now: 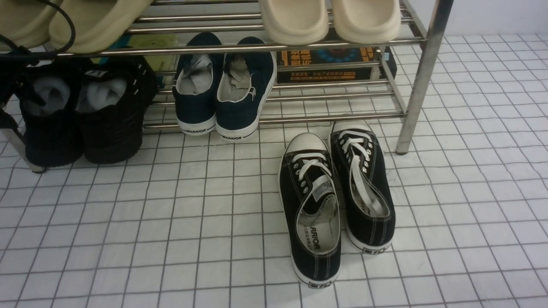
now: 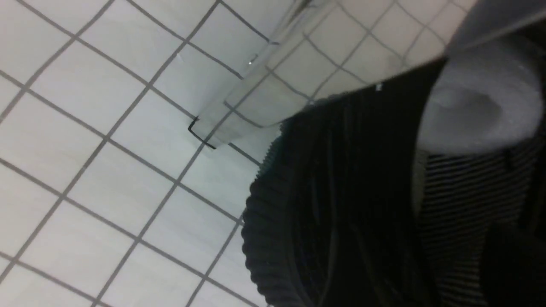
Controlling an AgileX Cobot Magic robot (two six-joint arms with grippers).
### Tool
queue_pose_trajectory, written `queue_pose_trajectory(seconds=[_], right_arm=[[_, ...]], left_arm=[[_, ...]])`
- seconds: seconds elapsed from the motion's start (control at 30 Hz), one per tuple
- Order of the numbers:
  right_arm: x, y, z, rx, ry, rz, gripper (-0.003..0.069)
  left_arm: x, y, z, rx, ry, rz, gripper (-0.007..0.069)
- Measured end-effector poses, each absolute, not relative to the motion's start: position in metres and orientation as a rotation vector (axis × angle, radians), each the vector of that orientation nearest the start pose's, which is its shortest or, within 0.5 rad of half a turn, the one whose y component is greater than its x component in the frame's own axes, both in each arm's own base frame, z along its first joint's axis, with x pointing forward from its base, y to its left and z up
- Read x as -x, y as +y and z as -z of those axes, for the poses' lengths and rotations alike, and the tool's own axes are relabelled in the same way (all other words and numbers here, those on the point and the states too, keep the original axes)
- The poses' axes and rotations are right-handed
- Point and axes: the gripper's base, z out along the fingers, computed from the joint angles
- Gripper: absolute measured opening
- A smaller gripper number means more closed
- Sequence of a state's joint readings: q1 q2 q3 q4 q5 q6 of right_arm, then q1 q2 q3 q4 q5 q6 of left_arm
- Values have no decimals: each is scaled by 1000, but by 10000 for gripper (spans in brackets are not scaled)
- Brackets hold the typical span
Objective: Take the shoes off the shelf with your hand from the white checkered tablecloth.
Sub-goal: 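Grasp the leftmost shoe on the bottom shelf of the shoe rack with the left gripper, then set the held shoe down on the floor in front of the rack with the left gripper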
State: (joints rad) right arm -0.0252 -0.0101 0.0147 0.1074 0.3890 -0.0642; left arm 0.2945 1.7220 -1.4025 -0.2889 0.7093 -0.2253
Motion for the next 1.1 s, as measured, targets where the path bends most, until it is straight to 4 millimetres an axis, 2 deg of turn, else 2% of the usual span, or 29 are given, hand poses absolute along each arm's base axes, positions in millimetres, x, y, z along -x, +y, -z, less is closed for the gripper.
queue_pose_trajectory(seconds=[0.1, 0.23, 0.27, 0.3, 0.33, 0.53, 0.63, 0.77, 0.83, 0.87, 1.03, 1.1], right_arm=[[-52, 2, -174, -29, 1875, -45, 239], [-52, 2, -174, -29, 1875, -45, 239], [-52, 2, -174, -29, 1875, -45, 239], [-52, 2, -174, -29, 1875, -45, 239], [-52, 2, -174, -29, 1875, -45, 239], [-52, 2, -174, -29, 1875, -45, 239], [-52, 2, -174, -29, 1875, -45, 239], [-52, 2, -174, -29, 1875, -45, 239], [-52, 2, -174, -29, 1875, -45, 239], [-52, 2, -174, -29, 1875, -45, 239], [-52, 2, -174, -29, 1875, -45, 239], [-52, 2, -174, -29, 1875, -45, 239]], left_arm=[[-376, 97, -282, 829, 2358, 292, 350], [-380, 98, -273, 835, 2380, 290, 165], [-380, 98, -272, 835, 2383, 291, 141], [-379, 97, -272, 827, 2396, 290, 58], [-379, 97, -272, 822, 2400, 289, 39], [-374, 97, -272, 792, 2454, 251, 29], [-365, 97, -279, 758, 2507, 199, 29], [-344, 96, -303, 700, 2541, 107, 29], [-340, 95, -308, 696, 2540, 103, 29], [-330, 92, -318, 692, 2550, 101, 29], [-310, 86, -335, 687, 2577, 99, 30], [-294, 82, -341, 681, 2586, 83, 30]])
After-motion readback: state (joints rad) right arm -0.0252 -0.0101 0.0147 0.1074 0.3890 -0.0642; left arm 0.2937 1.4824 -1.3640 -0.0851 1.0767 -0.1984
